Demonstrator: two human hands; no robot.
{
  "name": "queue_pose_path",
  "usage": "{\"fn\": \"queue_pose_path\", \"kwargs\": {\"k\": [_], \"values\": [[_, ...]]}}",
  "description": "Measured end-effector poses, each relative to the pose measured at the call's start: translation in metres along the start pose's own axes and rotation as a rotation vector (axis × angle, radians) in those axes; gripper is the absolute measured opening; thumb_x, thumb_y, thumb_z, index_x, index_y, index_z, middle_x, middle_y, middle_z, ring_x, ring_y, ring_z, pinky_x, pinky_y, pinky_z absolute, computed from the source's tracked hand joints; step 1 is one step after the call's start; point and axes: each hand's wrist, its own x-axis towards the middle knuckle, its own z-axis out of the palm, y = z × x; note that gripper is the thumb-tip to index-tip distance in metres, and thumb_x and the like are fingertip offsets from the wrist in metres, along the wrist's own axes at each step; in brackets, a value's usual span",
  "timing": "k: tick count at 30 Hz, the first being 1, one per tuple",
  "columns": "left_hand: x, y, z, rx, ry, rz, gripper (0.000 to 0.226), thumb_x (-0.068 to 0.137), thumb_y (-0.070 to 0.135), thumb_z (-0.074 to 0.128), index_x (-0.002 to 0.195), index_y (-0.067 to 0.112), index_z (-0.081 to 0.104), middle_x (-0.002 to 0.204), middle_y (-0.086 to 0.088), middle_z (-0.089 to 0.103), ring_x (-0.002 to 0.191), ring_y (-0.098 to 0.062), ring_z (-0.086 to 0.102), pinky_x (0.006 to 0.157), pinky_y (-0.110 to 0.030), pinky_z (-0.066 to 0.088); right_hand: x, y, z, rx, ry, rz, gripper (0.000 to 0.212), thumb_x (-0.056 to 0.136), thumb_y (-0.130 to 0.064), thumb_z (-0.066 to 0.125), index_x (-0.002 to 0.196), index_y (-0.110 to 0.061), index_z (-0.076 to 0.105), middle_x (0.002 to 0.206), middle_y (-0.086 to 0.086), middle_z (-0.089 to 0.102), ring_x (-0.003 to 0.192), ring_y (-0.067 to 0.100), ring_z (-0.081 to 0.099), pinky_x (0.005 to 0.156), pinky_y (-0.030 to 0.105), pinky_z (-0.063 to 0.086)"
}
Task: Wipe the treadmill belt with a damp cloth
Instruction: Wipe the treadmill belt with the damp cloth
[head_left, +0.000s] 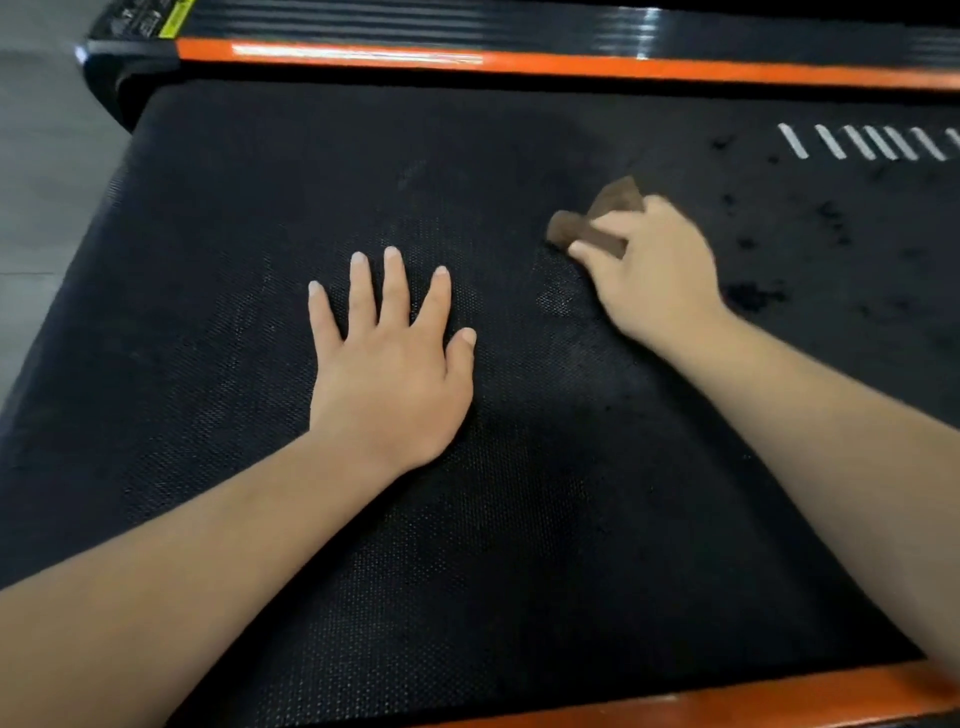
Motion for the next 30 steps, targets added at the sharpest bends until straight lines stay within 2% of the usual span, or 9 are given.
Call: {"fn": "queue_pose_path", "kwargs": {"k": [5,7,10,13,17,20,22,27,30], "values": [[0.000,-0.001,-0.002,-0.011,-0.009,0.003,0.065,0.105,0.053,0.013,0.165,0.029,0.005,0.173,-0.012,-0.007,0.157,-0.034,-0.016,0.123,-0.062,-0.010,-0.099,-0.024,-0.025,0.174,-0.217,-0.312,0.031,0.093,-0.047,0.059,0.115,-0.032,0.074,0.091,0.006,0.059,0.081,0.031,0.057,0.073,0.042,0.045],[0.000,-0.001,-0.003,-0.008,-0.011,0.004,0.065,0.105,0.053,0.013,0.165,0.029,0.006,0.173,-0.012,-0.006,0.157,-0.035,-0.015,0.123,-0.062,-0.010,-0.072,-0.004,-0.022,0.048,-0.127,-0.260,0.039,0.091,-0.055,0.052,0.112,-0.031,0.075,0.092,0.011,0.062,0.084,0.036,0.059,0.076,0.046,0.049],[-0.001,-0.001,-0.003,-0.005,-0.015,0.013,0.064,0.106,0.052,0.014,0.165,0.029,0.009,0.173,-0.012,-0.004,0.158,-0.035,-0.013,0.123,-0.063,-0.009,-0.042,0.012,-0.019,-0.025,0.000,-0.004,0.046,0.087,-0.061,0.048,0.108,-0.030,0.075,0.099,0.012,0.062,0.091,0.040,0.061,0.082,0.048,0.051],[-0.002,-0.002,-0.003,-0.013,-0.019,0.036,0.063,0.106,0.050,0.015,0.165,0.028,0.009,0.173,-0.012,-0.005,0.158,-0.034,-0.014,0.123,-0.062,-0.011,-0.101,-0.024,-0.022,0.097,-0.044,-0.129,0.029,0.089,-0.047,0.061,0.110,-0.032,0.076,0.093,0.005,0.058,0.085,0.034,0.060,0.076,0.044,0.049],[-0.008,-0.002,-0.007,-0.021,-0.030,0.078,0.063,0.107,0.050,0.017,0.165,0.028,0.010,0.173,-0.011,-0.004,0.158,-0.033,-0.013,0.124,-0.060,-0.010,-0.128,-0.028,-0.039,0.120,-0.197,-0.311,0.031,0.093,-0.049,0.055,0.111,-0.032,0.075,0.086,0.000,0.054,0.080,0.030,0.055,0.071,0.040,0.041],[-0.022,-0.006,-0.009,-0.017,-0.045,0.155,0.063,0.106,0.052,0.014,0.165,0.029,0.014,0.173,-0.009,0.000,0.159,-0.031,-0.010,0.126,-0.056,-0.008,-0.083,0.000,-0.035,0.038,-0.073,-0.110,0.042,0.089,-0.059,0.050,0.107,-0.032,0.076,0.094,0.010,0.062,0.086,0.036,0.060,0.078,0.045,0.050],[-0.029,-0.010,-0.009,-0.024,-0.041,0.192,0.066,0.103,0.055,0.011,0.164,0.030,0.017,0.173,-0.008,0.003,0.159,-0.030,-0.007,0.127,-0.055,-0.006,-0.092,-0.005,-0.032,0.085,-0.055,-0.032,0.036,0.088,-0.056,0.054,0.107,-0.034,0.076,0.097,0.008,0.062,0.088,0.034,0.060,0.081,0.047,0.052],[-0.030,-0.011,-0.008,-0.008,-0.021,0.187,0.063,0.105,0.054,0.019,0.164,0.030,0.018,0.173,-0.008,0.004,0.159,-0.030,-0.006,0.127,-0.055,-0.005,-0.169,-0.041,-0.054,0.228,-0.365,-0.378,0.031,0.094,-0.049,0.055,0.115,-0.037,0.073,0.089,-0.002,0.055,0.084,0.020,0.050,0.074,0.039,0.037],[-0.032,-0.010,-0.008,-0.016,-0.026,0.194,0.064,0.105,0.054,0.019,0.164,0.029,0.017,0.173,-0.008,0.002,0.159,-0.029,-0.008,0.127,-0.055,-0.007,-0.143,-0.019,-0.052,0.111,-0.248,-0.285,0.034,0.094,-0.050,0.052,0.111,-0.032,0.075,0.088,0.004,0.057,0.084,0.027,0.053,0.075,0.042,0.041]]}}
